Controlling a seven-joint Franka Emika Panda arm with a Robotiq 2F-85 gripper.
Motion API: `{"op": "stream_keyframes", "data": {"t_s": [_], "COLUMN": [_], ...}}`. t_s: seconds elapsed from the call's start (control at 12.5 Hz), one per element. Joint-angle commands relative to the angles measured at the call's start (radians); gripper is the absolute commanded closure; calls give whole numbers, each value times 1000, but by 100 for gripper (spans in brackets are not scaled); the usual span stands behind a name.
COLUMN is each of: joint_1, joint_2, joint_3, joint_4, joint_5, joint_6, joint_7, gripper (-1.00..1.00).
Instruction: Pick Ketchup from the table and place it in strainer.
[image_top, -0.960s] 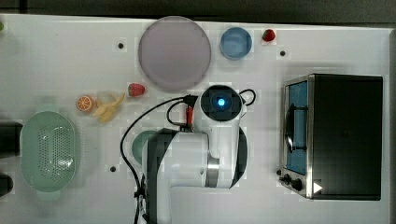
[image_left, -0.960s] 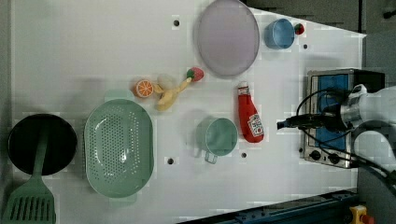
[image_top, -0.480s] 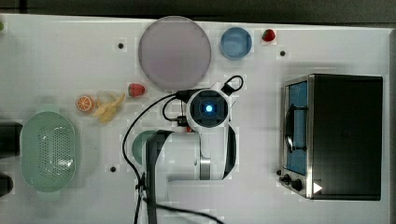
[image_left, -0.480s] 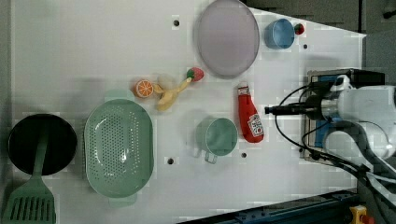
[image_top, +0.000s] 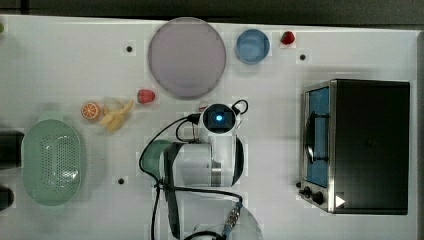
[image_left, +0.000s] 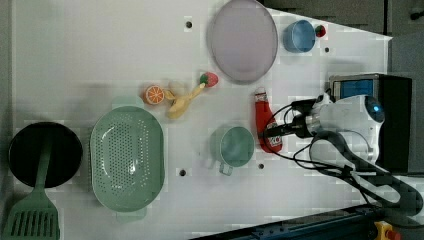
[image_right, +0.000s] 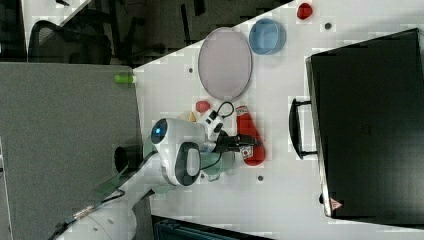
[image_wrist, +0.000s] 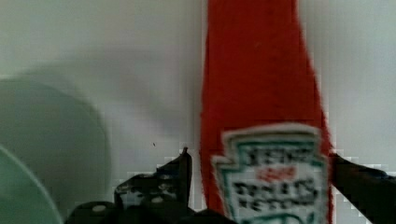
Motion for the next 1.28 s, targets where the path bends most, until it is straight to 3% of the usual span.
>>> {"op": "stream_keyframes", "data": {"t_s": [0.08, 0.24, 0.64, 0.96, 1.28], "joint_1": [13, 13, 5, 14, 45], "joint_2": [-13, -9, -127, -392, -503], "joint_3": [-3, -4, -11, 8, 106], "joint_4": [0, -1, 19, 85, 209], "joint_5": [-20, -20, -15, -14, 17], "joint_6": [82, 94, 51, -285, -550], "joint_7": [-35, -35, -30, -8, 145], "gripper": [-69, -24, -24, -24, -24]}}
